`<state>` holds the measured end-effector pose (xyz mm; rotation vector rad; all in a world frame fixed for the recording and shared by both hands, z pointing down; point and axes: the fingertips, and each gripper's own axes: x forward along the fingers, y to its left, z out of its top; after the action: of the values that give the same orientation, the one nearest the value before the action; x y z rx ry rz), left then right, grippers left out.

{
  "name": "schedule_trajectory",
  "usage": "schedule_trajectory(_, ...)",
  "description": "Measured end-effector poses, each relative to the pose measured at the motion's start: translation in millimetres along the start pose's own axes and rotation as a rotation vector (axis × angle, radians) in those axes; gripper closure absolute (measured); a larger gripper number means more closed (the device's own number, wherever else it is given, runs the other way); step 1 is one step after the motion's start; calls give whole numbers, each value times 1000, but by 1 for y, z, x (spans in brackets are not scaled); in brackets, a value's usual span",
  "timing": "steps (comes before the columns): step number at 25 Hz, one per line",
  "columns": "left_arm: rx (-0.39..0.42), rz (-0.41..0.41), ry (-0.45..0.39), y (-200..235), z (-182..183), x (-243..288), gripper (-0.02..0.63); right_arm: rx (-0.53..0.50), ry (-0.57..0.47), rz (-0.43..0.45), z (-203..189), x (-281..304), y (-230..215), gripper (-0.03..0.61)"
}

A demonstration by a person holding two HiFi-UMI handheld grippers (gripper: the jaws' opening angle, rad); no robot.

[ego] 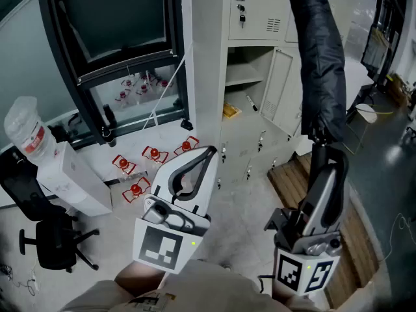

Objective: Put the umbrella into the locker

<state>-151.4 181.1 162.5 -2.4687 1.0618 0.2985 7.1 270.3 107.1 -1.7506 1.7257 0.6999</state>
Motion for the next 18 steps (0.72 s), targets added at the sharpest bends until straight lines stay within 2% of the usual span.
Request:
schedule_trajectory(15,-14,4,22,-15,-10,18,606,77,56,-19,-19,-2,-31,551)
schedule_trajectory(18,-21,8,33,-20,-14,24,606,58,62,-7,-20,0,-38,552)
